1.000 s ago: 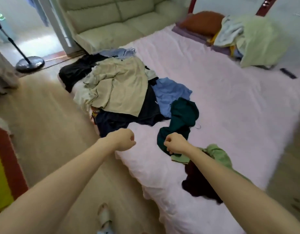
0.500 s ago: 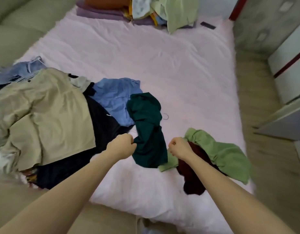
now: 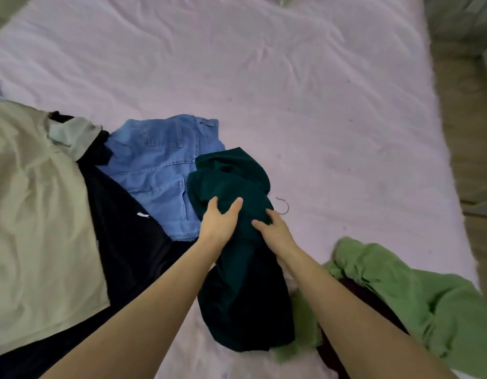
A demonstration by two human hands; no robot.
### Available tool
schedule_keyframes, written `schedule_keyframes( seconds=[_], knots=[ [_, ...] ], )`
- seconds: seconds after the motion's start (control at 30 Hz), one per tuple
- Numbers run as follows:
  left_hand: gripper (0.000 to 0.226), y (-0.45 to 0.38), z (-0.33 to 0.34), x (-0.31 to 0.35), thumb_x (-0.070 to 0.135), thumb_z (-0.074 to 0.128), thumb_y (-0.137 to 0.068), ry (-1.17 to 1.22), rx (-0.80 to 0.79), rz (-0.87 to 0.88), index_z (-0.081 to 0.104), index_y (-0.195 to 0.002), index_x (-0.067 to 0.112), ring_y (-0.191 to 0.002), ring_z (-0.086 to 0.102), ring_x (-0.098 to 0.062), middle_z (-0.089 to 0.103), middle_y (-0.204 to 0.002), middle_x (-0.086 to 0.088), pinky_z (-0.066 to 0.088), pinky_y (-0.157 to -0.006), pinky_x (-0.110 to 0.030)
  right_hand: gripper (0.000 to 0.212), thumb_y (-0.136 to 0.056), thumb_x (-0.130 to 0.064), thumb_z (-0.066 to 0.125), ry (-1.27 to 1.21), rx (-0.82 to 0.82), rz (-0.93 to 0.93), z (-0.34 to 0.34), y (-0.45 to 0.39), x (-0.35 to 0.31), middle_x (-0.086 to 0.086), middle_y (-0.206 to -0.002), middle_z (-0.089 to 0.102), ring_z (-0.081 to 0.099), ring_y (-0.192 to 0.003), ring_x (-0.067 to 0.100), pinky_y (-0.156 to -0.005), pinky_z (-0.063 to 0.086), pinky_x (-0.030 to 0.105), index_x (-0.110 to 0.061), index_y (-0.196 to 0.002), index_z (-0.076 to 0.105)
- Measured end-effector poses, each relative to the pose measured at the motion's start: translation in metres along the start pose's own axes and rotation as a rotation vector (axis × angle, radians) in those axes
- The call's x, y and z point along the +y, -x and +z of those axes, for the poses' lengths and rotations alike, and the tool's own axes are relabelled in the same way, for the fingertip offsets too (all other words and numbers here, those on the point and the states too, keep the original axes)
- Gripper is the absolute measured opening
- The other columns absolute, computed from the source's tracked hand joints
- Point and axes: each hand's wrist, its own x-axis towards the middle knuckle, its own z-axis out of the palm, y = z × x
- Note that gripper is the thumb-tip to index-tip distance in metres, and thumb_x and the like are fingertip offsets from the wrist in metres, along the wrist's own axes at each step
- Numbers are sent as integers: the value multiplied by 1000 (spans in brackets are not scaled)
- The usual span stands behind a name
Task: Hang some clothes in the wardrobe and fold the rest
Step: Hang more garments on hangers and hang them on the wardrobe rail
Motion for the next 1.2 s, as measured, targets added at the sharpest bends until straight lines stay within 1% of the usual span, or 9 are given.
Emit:
schedule_keyframes(
  seconds=[0.1, 0.23, 0.33, 0.43, 0.57, 0.7, 0.87, 1.07, 1.2],
  knots=[
    [106, -20, 2, -11, 71, 68, -56, 29, 9, -133, 33, -144, 22, -120, 53, -26, 51, -136, -1, 45, -102, -42, 47, -88, 4, 52, 45, -140, -136, 29, 6, 11, 1, -124, 62, 60, -106, 12, -92, 50, 24, -16, -131, 53],
    [51, -34, -10, -26, 24, 70, -81, -298, 152, -54, 52, -124, 6, -111, 58, -34, 62, -120, -15, 47, -89, -35, 33, -87, 10, 49, 74, -351, -183, 42, 21, 15, 13, -107, 69, 67, -94, 22, -88, 52, 28, -3, -114, 64],
    [37, -38, -29, -31, 14, 65, -87, -409, 177, -10, 57, -121, 3, -110, 58, -37, 64, -117, -20, 47, -88, -38, 31, -88, 8, 40, -38, 20, -61, 21, 3, 14, 11, -94, 71, 66, -82, 18, -76, 54, 26, -2, -97, 69],
    [35, -39, -35, -32, 14, 63, -89, -429, 155, 24, 58, -122, 3, -112, 57, -36, 64, -118, -19, 45, -85, -35, 12, -91, -11, 46, 270, 344, 66, -3, -36, 30, 5, -91, 59, 53, -84, 22, -74, 42, 30, -9, -92, 58],
    [32, -40, -37, -35, 15, 61, -91, -410, 120, 59, 57, -121, 4, -110, 58, -34, 64, -118, -16, 44, -82, -32, 32, -94, -26, 53, 354, 170, 184, 3, -68, 43, 11, -109, 58, 55, -103, 28, -86, 41, 32, -2, -115, 56],
    [32, -35, -46, -35, 15, 60, -92, -367, 109, 33, 58, -123, 6, -109, 59, -30, 65, -116, -13, 43, -80, -28, 22, -89, -23, 60, 131, 121, 127, 3, -61, 33, 9, -70, 42, 39, -69, 23, -62, 31, 31, -9, -73, 53],
    [28, -13, -66, -15, 15, 60, -92, -250, 75, -49, 61, -118, 3, -99, 63, -30, 67, -112, -14, 46, -78, -28, 39, -88, -20, 62, 121, 162, -159, -2, -13, -18, 6, -62, 26, 24, -60, 17, -55, 20, 29, -8, -63, 35],
    [47, 51, -102, 68, 36, 57, -93, -19, 52, -53, 51, -130, 8, -111, 57, -25, 57, -126, -9, 49, -96, -40, 31, -86, -15, 64, 344, 171, -368, -10, 62, -115, -2, -56, 61, 62, -61, 24, -64, 49, 33, -16, -56, 54],
    [26, 111, -139, 126, 30, 48, -99, 264, -52, 8, 58, -112, 9, -94, 57, -19, 61, -110, -8, 50, -85, -33, 28, -88, -16, 63, 349, 160, -445, -1, 117, -178, 1, -53, 58, 58, -47, 14, -60, 50, 32, -11, -61, 57]
  ],
)
